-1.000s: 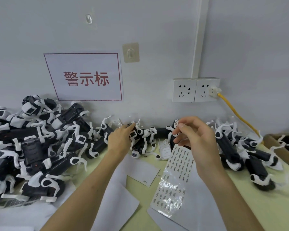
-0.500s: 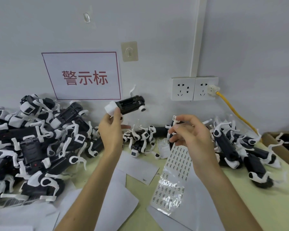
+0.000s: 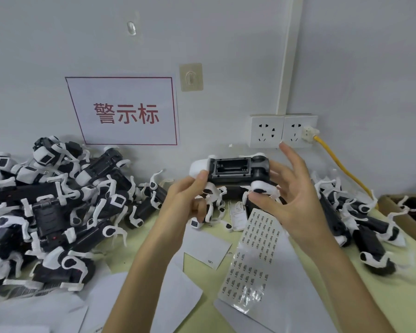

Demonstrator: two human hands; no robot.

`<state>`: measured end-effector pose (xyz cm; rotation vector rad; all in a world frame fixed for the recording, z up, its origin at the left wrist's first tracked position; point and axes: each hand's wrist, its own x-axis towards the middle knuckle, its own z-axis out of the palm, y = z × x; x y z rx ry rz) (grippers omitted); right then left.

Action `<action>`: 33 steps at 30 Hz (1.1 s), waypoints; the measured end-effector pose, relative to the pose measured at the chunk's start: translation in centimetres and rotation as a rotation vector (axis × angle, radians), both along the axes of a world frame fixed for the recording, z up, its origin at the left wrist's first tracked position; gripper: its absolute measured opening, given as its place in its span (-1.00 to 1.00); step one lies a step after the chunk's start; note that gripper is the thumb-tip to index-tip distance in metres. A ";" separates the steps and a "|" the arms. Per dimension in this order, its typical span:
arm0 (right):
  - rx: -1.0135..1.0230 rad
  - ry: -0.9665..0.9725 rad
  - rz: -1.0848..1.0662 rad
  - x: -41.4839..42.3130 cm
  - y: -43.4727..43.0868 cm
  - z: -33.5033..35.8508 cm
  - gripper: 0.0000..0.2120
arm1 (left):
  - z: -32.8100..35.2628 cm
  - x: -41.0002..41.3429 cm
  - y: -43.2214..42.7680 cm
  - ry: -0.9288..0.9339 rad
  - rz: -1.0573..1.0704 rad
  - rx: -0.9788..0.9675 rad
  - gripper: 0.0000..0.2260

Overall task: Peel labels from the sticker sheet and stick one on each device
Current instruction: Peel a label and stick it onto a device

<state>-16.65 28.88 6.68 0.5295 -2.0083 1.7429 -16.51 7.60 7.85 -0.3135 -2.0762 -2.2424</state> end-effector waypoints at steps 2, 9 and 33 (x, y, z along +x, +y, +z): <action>0.062 0.020 0.001 -0.1 0.5 0.0 -0.03 | -0.2 0.1 -0.7 0.068 -0.058 -0.010 -0.80; 0.069 0.078 -0.008 -0.4 0.6 -0.2 -0.10 | -0.4 0.1 -1.1 0.265 -0.128 -0.139 -0.70; -0.039 -0.143 0.112 -0.2 -0.1 -0.2 -0.40 | -1.1 -0.5 -1.4 0.112 -0.052 0.061 -0.76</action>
